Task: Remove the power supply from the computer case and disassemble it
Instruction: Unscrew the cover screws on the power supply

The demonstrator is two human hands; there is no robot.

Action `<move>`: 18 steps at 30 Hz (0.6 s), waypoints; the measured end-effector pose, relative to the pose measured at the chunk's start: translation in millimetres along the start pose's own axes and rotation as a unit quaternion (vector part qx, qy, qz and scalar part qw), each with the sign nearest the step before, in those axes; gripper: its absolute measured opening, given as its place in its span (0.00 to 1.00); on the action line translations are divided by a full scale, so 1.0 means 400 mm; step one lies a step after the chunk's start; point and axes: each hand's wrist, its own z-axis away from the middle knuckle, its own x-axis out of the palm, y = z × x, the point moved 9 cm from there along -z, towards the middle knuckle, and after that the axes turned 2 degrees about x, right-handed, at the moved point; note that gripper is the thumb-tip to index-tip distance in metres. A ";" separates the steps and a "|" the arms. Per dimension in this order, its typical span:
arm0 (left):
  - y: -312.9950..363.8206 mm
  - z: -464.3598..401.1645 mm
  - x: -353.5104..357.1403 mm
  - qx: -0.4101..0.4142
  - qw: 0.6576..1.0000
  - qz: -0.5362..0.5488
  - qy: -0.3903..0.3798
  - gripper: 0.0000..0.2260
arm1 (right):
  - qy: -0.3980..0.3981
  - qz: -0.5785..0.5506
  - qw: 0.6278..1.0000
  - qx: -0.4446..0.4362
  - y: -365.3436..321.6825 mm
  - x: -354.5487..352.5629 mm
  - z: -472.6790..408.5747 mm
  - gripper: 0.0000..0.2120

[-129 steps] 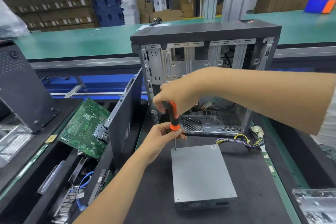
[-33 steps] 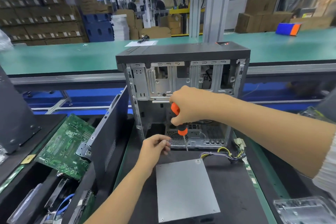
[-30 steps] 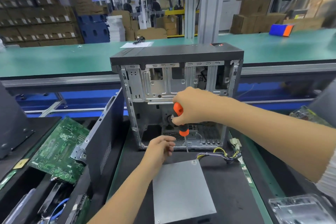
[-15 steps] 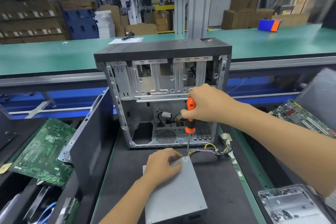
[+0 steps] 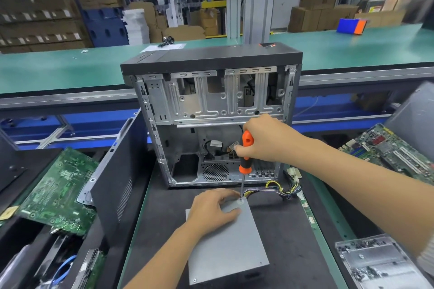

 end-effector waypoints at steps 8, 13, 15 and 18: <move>0.000 -0.002 0.004 0.010 1.000 -0.004 -0.005 0.16 | -0.009 -0.011 1.000 -0.001 0.004 0.012 -0.002 0.23; -0.002 -0.002 0.006 0.010 1.000 -0.014 -0.006 0.17 | -0.009 -0.016 1.000 0.002 0.003 0.009 0.002 0.22; -0.002 -0.002 0.006 0.009 1.000 -0.012 -0.006 0.16 | -0.009 -0.015 1.000 0.001 0.001 0.007 0.004 0.22; -0.001 -0.002 0.006 0.010 1.000 -0.016 -0.005 0.16 | -0.010 -0.015 1.000 -0.003 -0.002 0.006 0.006 0.21</move>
